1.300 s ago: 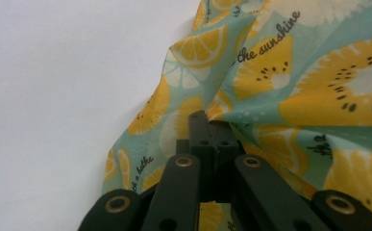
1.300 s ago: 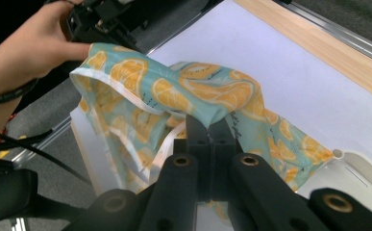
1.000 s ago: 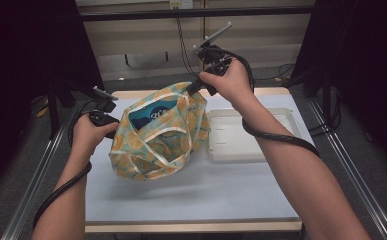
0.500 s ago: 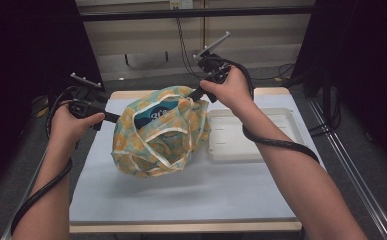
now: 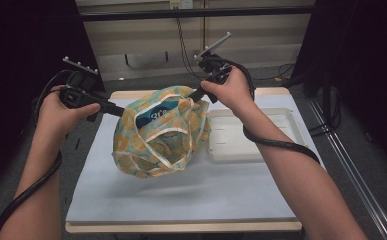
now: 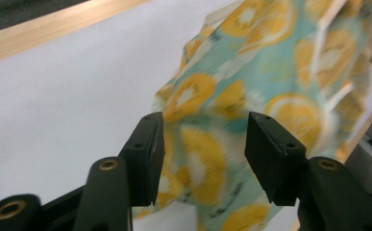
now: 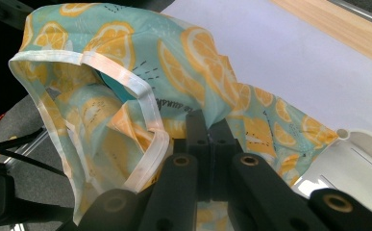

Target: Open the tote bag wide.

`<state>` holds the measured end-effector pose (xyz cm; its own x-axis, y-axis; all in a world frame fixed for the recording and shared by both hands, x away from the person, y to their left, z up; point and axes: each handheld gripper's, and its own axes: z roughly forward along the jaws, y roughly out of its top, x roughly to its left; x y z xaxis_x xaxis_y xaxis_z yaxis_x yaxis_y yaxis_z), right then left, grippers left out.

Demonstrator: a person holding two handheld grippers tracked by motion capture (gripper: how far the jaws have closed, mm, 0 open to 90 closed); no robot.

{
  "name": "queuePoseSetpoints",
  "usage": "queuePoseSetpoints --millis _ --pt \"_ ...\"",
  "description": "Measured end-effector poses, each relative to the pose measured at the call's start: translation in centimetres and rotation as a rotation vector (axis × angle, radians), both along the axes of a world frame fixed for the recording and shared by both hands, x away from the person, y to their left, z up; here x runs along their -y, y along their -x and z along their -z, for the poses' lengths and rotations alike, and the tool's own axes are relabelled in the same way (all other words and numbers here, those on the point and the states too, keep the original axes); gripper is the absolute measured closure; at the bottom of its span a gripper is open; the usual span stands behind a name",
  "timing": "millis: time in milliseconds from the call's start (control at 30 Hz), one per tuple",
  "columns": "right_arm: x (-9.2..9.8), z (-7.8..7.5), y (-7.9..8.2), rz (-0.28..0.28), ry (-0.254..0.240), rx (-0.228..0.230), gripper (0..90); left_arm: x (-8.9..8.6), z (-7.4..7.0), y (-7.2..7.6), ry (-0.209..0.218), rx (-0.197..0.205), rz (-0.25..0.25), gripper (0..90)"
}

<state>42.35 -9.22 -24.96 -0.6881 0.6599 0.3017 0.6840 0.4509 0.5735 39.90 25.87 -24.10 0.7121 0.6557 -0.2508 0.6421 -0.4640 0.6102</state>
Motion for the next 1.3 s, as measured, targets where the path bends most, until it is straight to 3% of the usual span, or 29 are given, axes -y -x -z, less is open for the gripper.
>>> queuePoseSetpoints --millis 67,100,200,333,367,433,467,567,700,833,967,1100,1133,1200,1300 --pt "0.1 0.0 0.0 -0.001 0.004 0.003 90.0 0.4 -0.4 0.2 0.004 0.01 -0.005 48.1" --pt "0.1 0.0 0.0 0.0 0.004 0.002 90.0 0.5 -0.6 0.2 -0.01 0.014 0.02 47.0" --pt "0.1 -0.1 0.0 0.004 0.007 0.004 90.0 1.2 -0.8 0.4 0.025 -0.003 0.035 44.4" --pt "0.1 -0.1 0.1 0.007 0.005 0.005 90.0 2.4 -0.6 0.9 -0.012 0.001 0.074 43.9" --pt "0.1 -0.1 0.1 0.008 0.003 0.006 90.0 2.6 -0.5 0.8 -0.044 0.0 0.099 45.5" --pt "0.1 -0.1 0.1 0.007 0.001 0.005 90.0 2.8 -0.2 0.6 -0.064 -0.005 0.106 53.7" --pt "0.1 -0.1 0.1 0.005 0.002 0.004 90.0 2.9 -0.1 0.6 -0.072 -0.006 0.103 63.3" --pt "0.1 -0.1 0.2 0.005 0.003 0.006 90.0 2.8 -0.2 0.3 -0.076 -0.005 0.084 80.6" --pt "0.4 -0.1 0.1 0.006 -0.001 0.006 90.0 2.7 -0.6 0.2 -0.066 -0.022 0.07 88.2" --pt "0.4 0.0 0.1 0.008 0.0 0.0 90.0 2.5 -1.6 0.1 -0.053 -0.012 0.06 89.7" --pt "0.5 0.0 0.0 0.005 -0.003 -0.004 90.0 2.1 -2.7 -0.2 0.036 0.008 0.019 90.0" --pt "0.6 0.0 0.0 0.002 -0.007 -0.004 90.0 2.1 -3.3 -1.0 0.039 0.034 0.001 90.0" --pt "0.6 -0.1 0.0 0.001 -0.005 -0.003 90.0 2.1 -3.1 -1.5 0.048 0.048 -0.025 90.0" --pt "0.5 -0.1 0.0 0.0 -0.003 -0.005 90.0 2.3 -2.6 -2.3 0.058 0.025 -0.05 90.0" --pt "0.5 -0.1 0.0 -0.006 0.005 -0.001 90.0 2.7 -1.2 -3.5 0.016 -0.002 -0.058 90.0"
